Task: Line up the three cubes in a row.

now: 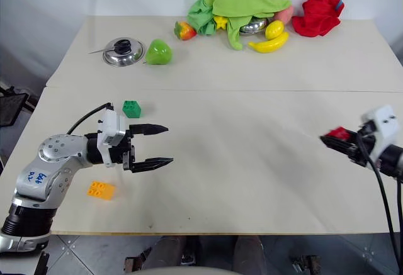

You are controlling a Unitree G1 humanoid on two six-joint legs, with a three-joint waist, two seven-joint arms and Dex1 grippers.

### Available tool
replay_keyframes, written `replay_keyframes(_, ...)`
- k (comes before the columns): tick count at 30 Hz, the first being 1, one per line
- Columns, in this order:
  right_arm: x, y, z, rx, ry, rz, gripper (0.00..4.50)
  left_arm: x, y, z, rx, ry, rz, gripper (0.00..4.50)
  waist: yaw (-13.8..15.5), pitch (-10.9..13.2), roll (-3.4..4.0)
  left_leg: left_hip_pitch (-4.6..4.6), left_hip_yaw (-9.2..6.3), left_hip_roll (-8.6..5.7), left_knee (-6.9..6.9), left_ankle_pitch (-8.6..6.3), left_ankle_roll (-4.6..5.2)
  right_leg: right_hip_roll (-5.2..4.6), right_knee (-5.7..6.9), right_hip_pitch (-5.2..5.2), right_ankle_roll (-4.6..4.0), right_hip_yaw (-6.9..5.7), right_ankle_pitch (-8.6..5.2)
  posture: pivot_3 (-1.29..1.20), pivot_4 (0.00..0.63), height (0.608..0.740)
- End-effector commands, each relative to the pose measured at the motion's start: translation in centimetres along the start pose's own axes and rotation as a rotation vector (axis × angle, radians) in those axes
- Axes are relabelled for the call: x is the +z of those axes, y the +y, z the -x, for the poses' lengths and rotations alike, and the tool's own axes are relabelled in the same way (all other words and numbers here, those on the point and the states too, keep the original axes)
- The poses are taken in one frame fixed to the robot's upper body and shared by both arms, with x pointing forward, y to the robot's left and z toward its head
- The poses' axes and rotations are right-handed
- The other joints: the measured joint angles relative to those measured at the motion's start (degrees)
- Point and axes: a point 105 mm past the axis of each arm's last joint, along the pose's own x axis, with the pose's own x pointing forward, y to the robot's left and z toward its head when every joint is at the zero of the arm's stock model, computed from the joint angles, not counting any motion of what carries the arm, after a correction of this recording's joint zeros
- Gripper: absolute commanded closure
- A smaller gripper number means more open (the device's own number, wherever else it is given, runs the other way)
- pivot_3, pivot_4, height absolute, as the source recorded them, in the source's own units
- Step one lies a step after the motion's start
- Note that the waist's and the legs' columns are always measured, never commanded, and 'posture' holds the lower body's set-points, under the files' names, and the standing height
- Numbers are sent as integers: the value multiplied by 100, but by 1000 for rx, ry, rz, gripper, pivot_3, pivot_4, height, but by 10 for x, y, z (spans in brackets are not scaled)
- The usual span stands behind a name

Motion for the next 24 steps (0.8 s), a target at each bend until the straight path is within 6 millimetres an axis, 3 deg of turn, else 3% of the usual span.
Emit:
replay_keyframes(1,16,24,-20,266,7,226,2965,10,7,4,33,-28,-30,0,-25,1,-2,0,-1,1,2,0,0,0,2,1,0,-1,0,0,150,740)
replay_keyframes(8,-4,32,-62,598,136,420,2965,9,13,11,56,-23,-22,0,-32,6,-10,-4,-8,1,17,0,0,-2,6,2,0,-8,0,0,150,740)
replay_keyframes(12,-4,28,-76,628,120,421,2965,15,14,13,69,-49,-25,0,-41,6,-10,-12,-14,-1,20,0,0,-5,4,2,0,-12,0,0,150,740)
replay_keyframes(20,-23,26,-86,667,182,419,2965,21,4,21,48,-61,4,0,-83,7,-11,-12,-20,1,21,0,0,-7,5,4,0,-17,0,0,150,740)
replay_keyframes(24,-17,22,-91,646,150,417,1674,21,6,22,63,-48,-10,0,-102,7,-11,-11,-22,2,30,0,0,-8,13,7,0,-18,0,0,150,740)
